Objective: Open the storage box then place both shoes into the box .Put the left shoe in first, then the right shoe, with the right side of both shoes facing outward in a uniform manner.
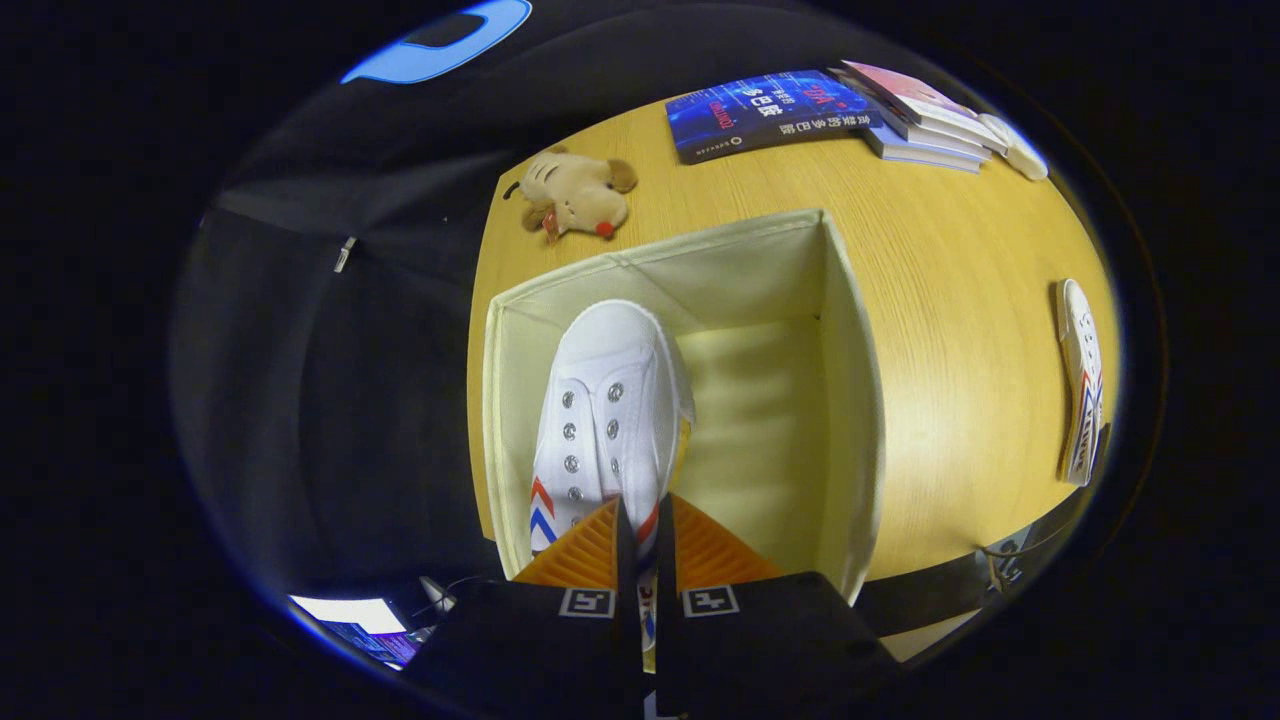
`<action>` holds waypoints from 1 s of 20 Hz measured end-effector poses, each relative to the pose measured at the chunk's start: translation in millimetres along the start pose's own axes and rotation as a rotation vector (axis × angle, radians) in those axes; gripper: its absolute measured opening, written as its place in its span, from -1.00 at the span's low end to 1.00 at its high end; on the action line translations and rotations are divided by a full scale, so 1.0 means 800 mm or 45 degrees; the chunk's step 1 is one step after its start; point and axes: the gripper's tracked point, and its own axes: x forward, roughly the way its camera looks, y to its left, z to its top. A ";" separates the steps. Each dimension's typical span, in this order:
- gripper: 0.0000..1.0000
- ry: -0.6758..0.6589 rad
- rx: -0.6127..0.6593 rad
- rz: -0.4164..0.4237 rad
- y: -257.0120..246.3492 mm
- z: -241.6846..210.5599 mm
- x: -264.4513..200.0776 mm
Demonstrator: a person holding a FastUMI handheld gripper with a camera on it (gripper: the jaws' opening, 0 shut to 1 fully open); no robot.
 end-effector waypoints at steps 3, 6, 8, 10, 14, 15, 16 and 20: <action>-0.81 -0.002 -0.018 0.049 0.008 0.001 0.009; -0.34 -0.036 -0.018 0.117 0.020 0.012 0.004; 0.03 -0.042 -0.033 0.124 0.023 0.014 0.003; 0.19 -0.029 -0.045 0.140 0.024 0.009 -0.002; 0.33 -0.038 -0.062 0.209 0.028 0.008 -0.029; 0.36 -0.048 -0.066 0.232 0.029 0.011 -0.042; 0.45 -0.068 -0.077 0.250 0.027 0.017 -0.057; 0.67 -0.175 -0.137 0.295 -0.001 0.051 -0.124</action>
